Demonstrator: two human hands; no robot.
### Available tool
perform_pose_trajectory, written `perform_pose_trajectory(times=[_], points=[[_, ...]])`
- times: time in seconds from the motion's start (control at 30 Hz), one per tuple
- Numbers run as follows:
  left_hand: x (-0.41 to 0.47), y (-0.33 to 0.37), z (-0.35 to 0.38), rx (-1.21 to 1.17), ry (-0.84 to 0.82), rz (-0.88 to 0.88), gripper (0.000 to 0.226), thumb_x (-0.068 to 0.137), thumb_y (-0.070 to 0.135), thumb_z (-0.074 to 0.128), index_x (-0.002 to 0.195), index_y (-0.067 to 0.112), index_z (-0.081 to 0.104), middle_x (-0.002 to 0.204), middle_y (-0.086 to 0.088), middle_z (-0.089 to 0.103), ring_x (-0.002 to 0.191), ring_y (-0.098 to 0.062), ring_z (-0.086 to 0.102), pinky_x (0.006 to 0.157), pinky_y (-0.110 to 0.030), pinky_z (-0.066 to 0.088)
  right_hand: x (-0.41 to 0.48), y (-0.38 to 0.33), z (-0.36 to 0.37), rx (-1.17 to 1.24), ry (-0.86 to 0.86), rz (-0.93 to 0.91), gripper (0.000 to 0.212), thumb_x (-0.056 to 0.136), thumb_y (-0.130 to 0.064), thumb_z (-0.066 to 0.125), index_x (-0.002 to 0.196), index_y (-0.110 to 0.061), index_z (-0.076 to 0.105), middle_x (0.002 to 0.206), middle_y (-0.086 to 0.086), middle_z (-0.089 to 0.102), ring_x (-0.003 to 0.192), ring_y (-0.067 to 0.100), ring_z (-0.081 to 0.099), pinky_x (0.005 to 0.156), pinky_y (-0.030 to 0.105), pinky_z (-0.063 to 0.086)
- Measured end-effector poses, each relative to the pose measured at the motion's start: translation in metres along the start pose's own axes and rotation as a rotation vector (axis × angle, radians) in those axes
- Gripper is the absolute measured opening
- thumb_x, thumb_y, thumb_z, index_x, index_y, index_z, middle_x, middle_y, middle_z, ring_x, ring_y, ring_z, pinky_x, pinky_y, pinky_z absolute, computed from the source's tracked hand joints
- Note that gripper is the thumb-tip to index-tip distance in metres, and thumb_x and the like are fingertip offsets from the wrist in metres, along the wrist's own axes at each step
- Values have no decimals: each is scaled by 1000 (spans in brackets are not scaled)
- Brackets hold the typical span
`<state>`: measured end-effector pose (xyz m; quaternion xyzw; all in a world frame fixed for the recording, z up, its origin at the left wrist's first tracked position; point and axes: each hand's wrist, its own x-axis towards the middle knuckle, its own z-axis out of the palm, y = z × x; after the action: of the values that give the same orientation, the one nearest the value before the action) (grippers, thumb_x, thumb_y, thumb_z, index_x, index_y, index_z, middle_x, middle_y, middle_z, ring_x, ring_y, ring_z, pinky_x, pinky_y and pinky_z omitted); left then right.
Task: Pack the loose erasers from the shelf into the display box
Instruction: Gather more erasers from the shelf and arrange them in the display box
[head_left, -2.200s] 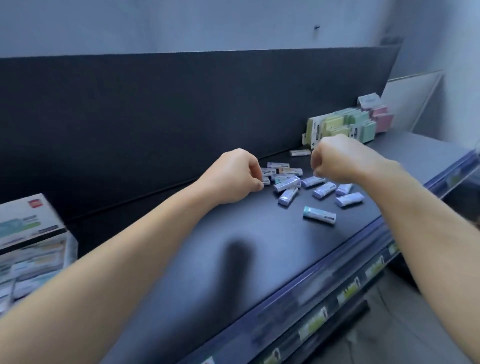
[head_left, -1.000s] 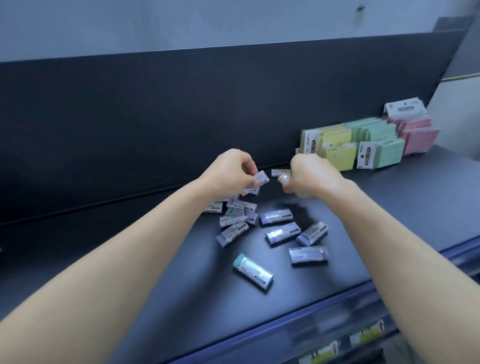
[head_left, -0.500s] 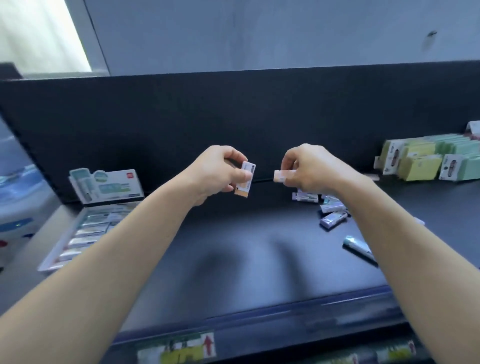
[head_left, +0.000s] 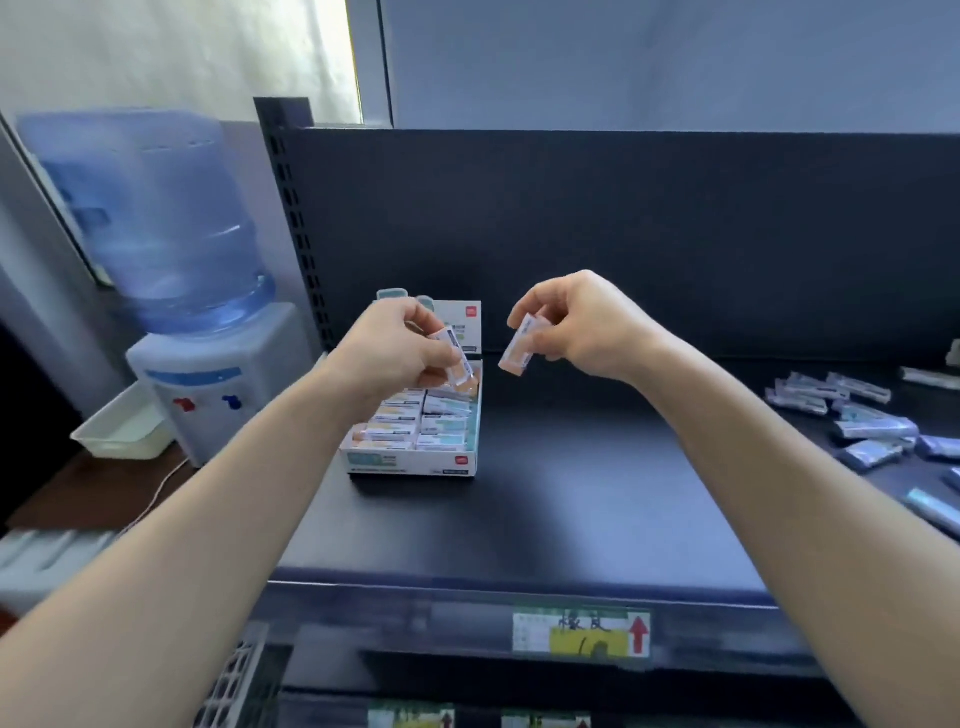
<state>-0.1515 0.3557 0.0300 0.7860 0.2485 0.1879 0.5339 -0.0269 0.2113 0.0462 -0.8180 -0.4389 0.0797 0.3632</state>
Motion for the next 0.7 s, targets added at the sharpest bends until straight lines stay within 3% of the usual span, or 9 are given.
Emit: perform_pose_trajectory(times=[0.13,0.27,0.43,0.7], points=[[-3,-10,-13,-5,77,-44,20,80,-5,67,87,6,52,80,-11,62,70,-22,65,63,-28,57,20,-6,22,4,-50,-61,25,85,-2,61,102,-20,67,80,0,57,68,12,51,63,22,45],[-4,-18,-18,14,146,-100,22,80,-4,69,86,7,50,86,-16,64,77,-28,68,69,-35,59,37,-7,36,-62,-76,-127,23,78,-5,70,90,-17,55,86,-4,57,74,13,53,62,22,43],[-5,-26,-24,58,191,-150,22,79,-1,71,84,8,52,87,-19,67,76,-29,68,70,-35,60,55,-13,49,-125,-213,-200,18,81,-4,66,86,-20,61,79,-3,60,67,11,54,55,19,42],[0,-33,-17,53,235,-212,20,80,-2,70,80,9,54,92,-21,68,73,-24,67,69,-31,59,72,-7,65,-271,-452,-252,24,83,1,62,96,-18,70,83,0,60,74,15,54,62,24,46]])
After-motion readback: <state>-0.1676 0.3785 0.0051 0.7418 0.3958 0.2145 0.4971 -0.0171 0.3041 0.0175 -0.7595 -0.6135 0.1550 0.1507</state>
